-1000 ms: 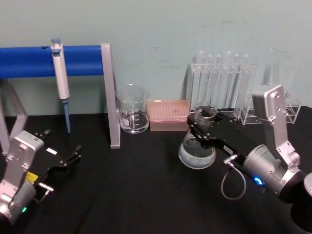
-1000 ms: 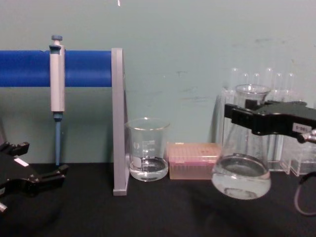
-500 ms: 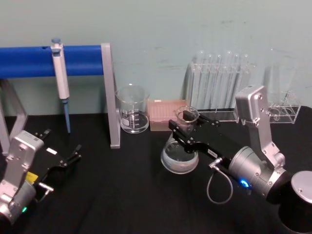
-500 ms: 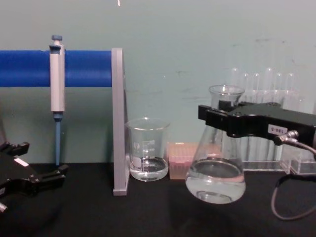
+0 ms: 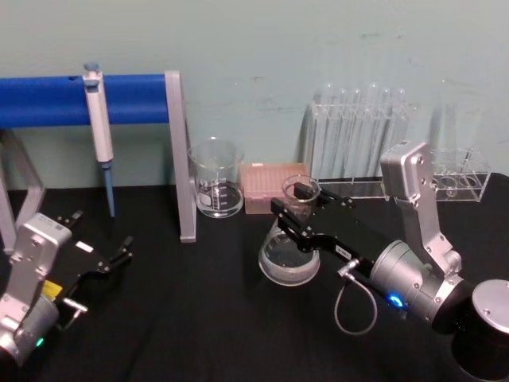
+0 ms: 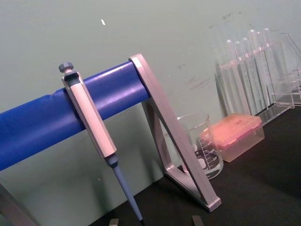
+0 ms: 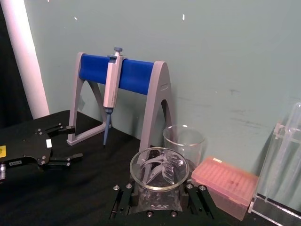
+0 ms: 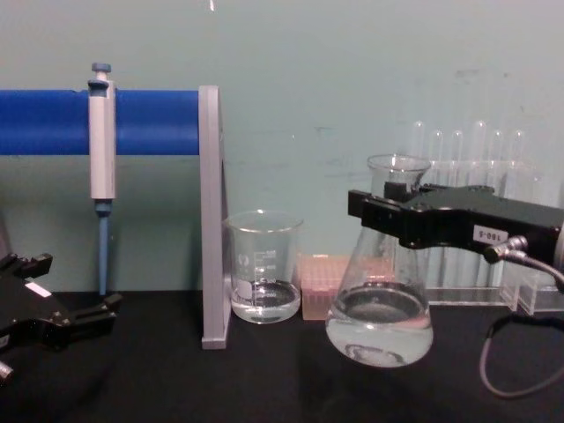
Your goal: Grasp the erlenmeyer flask with one hand, shake it three times, then place it back.
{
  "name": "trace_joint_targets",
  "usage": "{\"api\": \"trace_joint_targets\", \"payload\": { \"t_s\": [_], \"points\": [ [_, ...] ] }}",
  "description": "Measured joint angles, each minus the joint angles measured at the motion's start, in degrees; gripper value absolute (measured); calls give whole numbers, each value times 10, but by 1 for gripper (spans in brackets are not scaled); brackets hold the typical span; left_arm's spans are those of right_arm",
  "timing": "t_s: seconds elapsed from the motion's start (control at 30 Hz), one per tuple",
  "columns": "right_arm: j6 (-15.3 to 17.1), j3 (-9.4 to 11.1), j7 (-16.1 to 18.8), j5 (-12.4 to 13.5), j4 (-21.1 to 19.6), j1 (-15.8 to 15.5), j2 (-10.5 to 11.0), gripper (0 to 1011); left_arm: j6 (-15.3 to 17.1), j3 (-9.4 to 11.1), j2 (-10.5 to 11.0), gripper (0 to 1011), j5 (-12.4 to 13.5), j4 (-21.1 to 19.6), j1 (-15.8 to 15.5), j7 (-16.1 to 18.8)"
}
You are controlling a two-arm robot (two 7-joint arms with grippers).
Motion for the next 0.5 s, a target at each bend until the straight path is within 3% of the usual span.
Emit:
{"api": "trace_joint_targets", "payload": {
  "t_s": [0.5],
  "points": [
    [-22, -9, 9, 7, 23, 0, 3, 450, 0, 0, 0, 1001, 0, 0, 0, 0]
  ]
}}
